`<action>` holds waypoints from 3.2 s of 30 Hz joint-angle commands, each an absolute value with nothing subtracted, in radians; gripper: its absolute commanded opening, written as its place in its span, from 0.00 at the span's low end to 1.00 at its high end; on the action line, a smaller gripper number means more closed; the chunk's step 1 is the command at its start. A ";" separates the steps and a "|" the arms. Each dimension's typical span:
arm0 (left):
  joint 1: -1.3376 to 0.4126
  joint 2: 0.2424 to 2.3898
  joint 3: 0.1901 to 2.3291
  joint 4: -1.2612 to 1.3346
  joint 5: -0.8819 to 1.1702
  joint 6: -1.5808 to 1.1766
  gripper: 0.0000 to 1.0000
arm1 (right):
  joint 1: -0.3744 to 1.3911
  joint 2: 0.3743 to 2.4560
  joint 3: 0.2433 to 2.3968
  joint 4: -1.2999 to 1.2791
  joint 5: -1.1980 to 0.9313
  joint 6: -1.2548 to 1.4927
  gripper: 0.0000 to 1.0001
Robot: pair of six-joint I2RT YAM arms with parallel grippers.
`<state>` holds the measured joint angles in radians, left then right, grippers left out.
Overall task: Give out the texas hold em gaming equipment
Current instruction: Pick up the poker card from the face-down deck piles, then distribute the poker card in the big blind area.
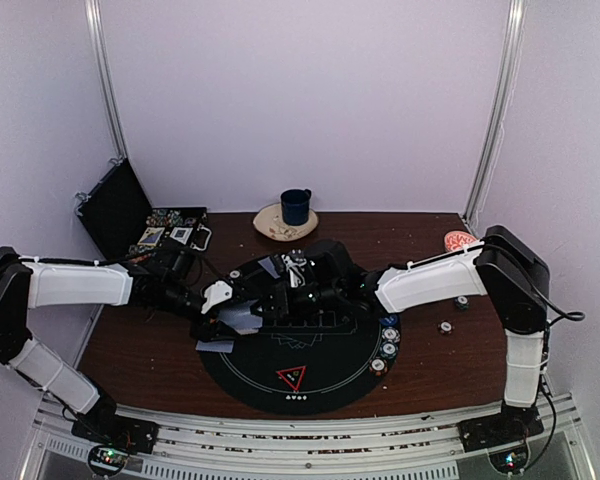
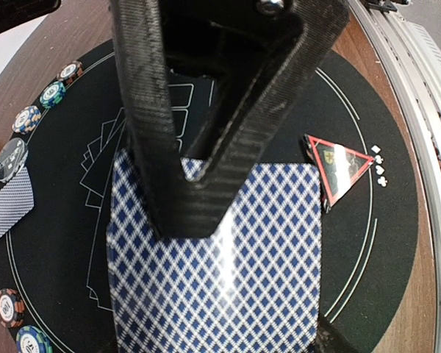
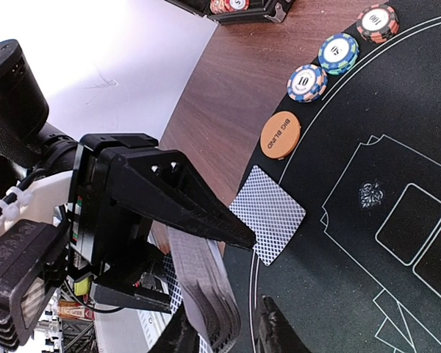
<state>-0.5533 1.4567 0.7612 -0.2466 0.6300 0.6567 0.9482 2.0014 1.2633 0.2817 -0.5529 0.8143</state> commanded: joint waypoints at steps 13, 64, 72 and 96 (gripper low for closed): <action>-0.550 1.481 0.786 -0.242 0.636 0.660 0.15 | 0.930 1.988 1.230 0.290 -0.547 0.804 0.10; -0.531 1.358 0.837 -0.336 0.477 0.618 0.04 | 0.893 2.056 1.141 0.612 -0.640 0.975 0.00; -0.531 1.351 0.842 -0.341 0.462 0.609 0.04 | 0.940 2.270 1.363 0.657 -0.677 1.051 0.00; -0.532 1.357 0.836 -0.330 0.459 0.603 0.04 | 0.985 2.445 1.533 0.599 -0.667 1.087 0.00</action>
<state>-0.5373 1.3678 0.8104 -0.3546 0.4553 0.6147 0.9722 2.4336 1.5089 0.6167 -0.6800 1.1030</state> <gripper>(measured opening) 0.528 0.005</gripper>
